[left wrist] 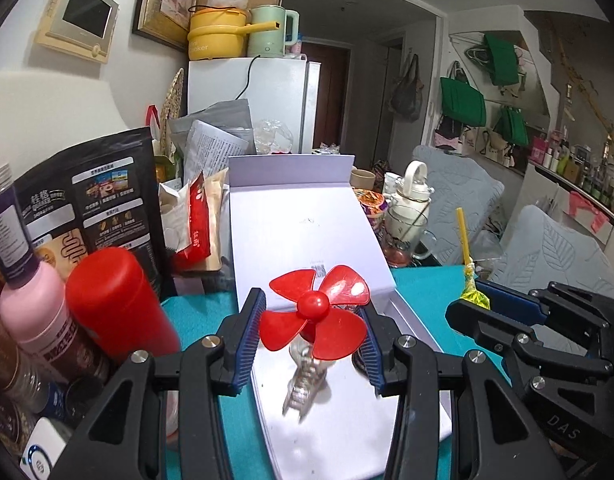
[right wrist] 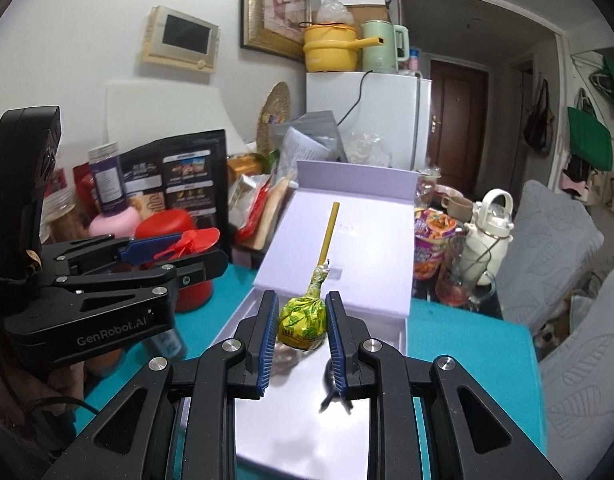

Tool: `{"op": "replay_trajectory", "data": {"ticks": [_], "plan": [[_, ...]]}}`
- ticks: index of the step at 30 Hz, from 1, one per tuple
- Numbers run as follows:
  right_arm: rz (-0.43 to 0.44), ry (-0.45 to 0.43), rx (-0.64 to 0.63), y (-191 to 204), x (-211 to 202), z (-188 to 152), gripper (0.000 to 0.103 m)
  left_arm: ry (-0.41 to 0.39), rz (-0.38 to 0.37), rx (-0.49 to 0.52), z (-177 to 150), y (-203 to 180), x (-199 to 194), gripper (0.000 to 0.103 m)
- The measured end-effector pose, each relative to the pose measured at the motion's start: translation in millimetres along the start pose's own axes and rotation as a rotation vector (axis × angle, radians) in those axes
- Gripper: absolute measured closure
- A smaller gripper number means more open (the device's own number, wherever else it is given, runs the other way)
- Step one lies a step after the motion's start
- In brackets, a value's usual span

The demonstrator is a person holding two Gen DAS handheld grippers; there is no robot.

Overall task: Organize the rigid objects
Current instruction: 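Carry the red fan and lollipop toward the white box with both tools, then open the left tool and right tool to drop fan and lollipop in the box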

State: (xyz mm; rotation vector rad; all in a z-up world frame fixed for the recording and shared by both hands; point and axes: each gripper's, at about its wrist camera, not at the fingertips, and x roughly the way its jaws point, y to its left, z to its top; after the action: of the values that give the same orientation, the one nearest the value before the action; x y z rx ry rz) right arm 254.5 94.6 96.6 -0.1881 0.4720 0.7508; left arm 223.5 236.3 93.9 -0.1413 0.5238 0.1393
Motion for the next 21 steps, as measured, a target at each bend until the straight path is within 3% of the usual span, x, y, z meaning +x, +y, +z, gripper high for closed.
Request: {"op": "replay_trajectory", "data": {"ticks": [9, 21], "plan": [[0.006, 0.034, 0.032, -16.9, 33.7, -1.0, 0.079, 0.057, 0.017, -0.005, -3.5, 6.5, 31.3, 0.059], [0.001, 0.144, 0.038, -30.7, 74.6, -18.0, 0.079, 0.158, 0.023, 0.003, -16.3, 12.2, 75.1, 0.059]]}}
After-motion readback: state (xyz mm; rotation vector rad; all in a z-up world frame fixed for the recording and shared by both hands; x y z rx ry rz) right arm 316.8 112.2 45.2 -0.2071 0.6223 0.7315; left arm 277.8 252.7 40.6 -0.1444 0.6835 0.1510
